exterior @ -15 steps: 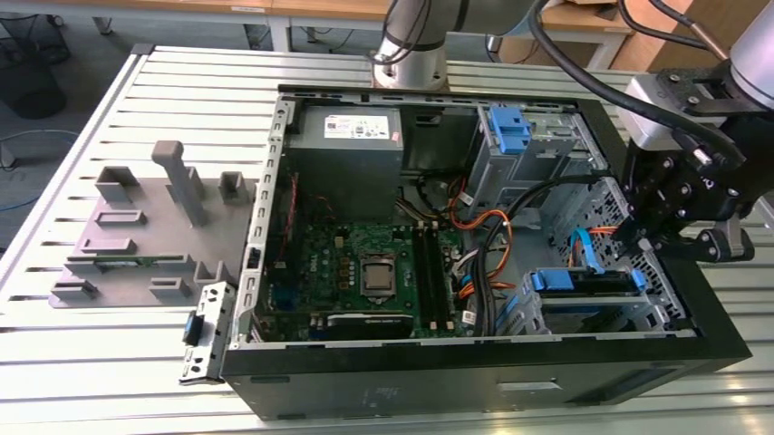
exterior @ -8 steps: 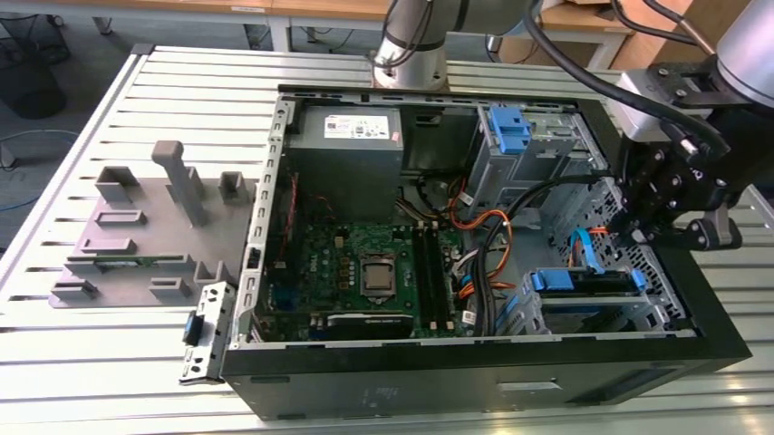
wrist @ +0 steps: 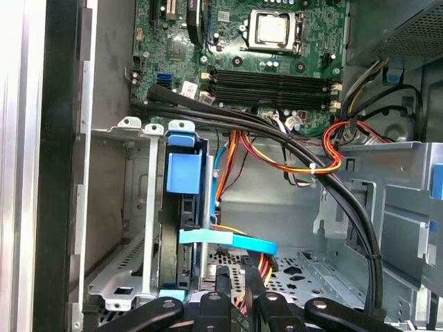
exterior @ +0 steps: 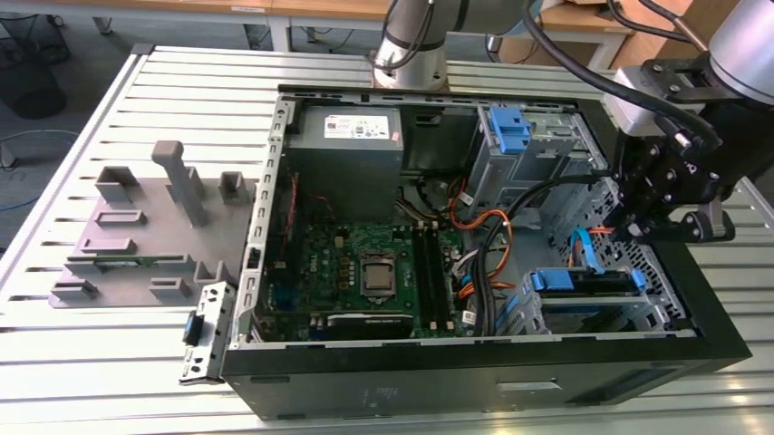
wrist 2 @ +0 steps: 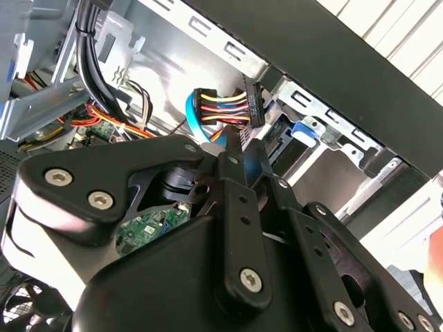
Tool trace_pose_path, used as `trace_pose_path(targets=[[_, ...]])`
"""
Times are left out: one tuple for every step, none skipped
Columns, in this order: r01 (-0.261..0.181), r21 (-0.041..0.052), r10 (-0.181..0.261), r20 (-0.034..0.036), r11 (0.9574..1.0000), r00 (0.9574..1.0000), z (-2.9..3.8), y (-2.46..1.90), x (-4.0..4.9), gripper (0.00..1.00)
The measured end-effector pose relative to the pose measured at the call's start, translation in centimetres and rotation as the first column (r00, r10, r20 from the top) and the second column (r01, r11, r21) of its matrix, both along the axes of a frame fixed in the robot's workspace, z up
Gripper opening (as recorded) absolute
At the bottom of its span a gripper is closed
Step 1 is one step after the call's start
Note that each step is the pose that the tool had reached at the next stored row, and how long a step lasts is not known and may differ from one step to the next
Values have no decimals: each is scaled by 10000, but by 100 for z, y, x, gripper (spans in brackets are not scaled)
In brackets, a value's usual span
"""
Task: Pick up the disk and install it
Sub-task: 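Insert the second disk wire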
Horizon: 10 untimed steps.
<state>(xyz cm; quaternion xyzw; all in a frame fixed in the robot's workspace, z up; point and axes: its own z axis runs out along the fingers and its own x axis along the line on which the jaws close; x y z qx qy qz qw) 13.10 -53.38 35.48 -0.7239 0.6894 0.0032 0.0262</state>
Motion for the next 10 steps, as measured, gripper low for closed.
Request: trace_pose_path(targets=[[0,-6,0,-10,10000,10000,-1,2,5,24],[1,-13,-1,-21,10000,10000,-2,3,11,24],[1,-19,-1,-34,10000,10000,-3,5,20,24],[2,-23,-2,-48,10000,10000,-4,6,32,24],[1,-27,-1,-65,10000,10000,-6,7,46,24],[-2,-36,2,-83,10000,10000,-7,7,59,24],[-9,-44,9,-102,10000,9999,-8,7,70,24],[-19,-53,18,-121,10000,9999,-8,7,80,24],[-30,-62,29,-143,10000,9999,-9,7,89,24],[-43,-72,42,-165,10000,9999,-9,7,98,24]])
